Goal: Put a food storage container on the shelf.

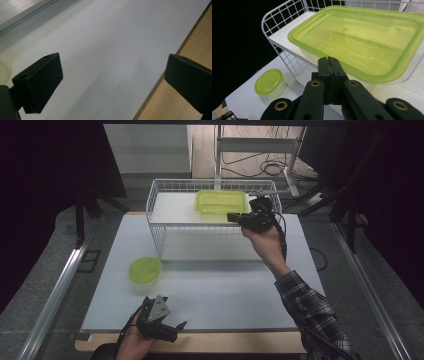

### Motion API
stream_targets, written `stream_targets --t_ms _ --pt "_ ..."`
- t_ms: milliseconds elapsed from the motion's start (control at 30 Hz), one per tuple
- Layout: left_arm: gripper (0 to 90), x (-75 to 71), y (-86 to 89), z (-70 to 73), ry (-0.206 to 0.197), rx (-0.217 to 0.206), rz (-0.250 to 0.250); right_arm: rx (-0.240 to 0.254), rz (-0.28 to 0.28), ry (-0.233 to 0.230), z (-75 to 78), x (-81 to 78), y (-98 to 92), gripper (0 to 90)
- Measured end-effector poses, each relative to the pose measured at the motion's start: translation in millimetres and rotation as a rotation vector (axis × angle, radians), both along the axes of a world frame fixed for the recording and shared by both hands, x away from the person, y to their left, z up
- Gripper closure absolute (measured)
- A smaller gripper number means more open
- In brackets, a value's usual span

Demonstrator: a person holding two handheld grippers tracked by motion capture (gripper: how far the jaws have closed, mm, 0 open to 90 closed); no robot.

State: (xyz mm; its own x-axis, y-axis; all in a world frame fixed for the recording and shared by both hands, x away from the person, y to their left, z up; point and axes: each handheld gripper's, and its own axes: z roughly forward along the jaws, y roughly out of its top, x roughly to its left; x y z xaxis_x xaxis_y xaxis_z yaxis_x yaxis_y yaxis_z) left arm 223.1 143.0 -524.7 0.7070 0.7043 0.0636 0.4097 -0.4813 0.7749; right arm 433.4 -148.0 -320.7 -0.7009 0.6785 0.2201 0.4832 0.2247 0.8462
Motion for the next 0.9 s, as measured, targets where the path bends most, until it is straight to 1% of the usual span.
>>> stream_targets --t_ms 133,367,467,533,567,733,833,900 --pt "1.9 0.0 -0.4 -0.2 0.000 0.003 -0.001 -0.005 -0.001 -0.003 -0.1 1.8 2.0 89.0" --pt "1.9 0.2 -1.0 -0.7 0.002 0.009 -0.003 0.007 0.003 0.012 -1.4 5.2 6.9 88.8" --pt "1.9 0.2 -1.2 -0.9 0.004 0.011 -0.003 0.004 0.012 0.013 -2.7 5.9 11.6 88.8" --pt "1.9 0.2 -1.3 -1.0 0.003 0.013 -0.004 0.000 0.026 0.010 -3.9 6.7 19.3 88.8" --pt "1.9 0.0 -1.4 -1.0 0.004 0.013 -0.004 0.000 0.026 0.010 -3.9 6.7 19.3 88.8" --pt "1.9 0.1 -0.9 -0.8 0.003 0.016 -0.005 -0.010 0.048 0.008 -4.8 8.3 36.8 88.8" --pt "1.9 -0.2 -0.8 -0.6 0.001 0.017 -0.006 -0.014 0.049 0.007 -5.4 8.8 39.6 88.8" --pt "1.9 -0.3 -0.7 -0.4 0.001 0.016 -0.007 -0.015 0.059 0.011 -7.4 5.9 40.2 88.6"
